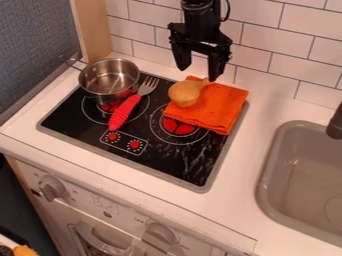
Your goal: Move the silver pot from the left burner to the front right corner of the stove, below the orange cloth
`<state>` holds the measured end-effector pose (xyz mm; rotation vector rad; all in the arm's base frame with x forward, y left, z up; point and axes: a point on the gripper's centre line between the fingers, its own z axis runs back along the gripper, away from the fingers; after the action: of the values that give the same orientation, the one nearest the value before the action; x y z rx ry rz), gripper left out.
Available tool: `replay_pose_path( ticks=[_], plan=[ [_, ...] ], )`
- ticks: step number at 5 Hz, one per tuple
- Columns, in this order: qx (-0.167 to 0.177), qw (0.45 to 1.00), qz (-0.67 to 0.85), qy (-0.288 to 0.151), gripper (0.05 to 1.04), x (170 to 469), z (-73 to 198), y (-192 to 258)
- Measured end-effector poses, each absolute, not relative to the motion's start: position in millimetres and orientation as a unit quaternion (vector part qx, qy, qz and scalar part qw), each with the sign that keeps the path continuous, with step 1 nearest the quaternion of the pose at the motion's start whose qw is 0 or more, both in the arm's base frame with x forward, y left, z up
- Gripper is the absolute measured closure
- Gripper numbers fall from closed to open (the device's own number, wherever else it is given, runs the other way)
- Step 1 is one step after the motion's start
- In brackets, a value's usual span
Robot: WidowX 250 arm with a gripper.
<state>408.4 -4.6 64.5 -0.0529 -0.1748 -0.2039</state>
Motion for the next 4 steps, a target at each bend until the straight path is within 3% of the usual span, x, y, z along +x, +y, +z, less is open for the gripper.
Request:
replay_pose_path(
  ticks=[1,4],
  plan=[
    [-0.030,0.992,-0.100,-0.066,0.083,405.1,47.7,-4.3],
    [-0.002,0.996,-0.031,-0.081,0.083,402.7,36.5,64.6]
  ],
)
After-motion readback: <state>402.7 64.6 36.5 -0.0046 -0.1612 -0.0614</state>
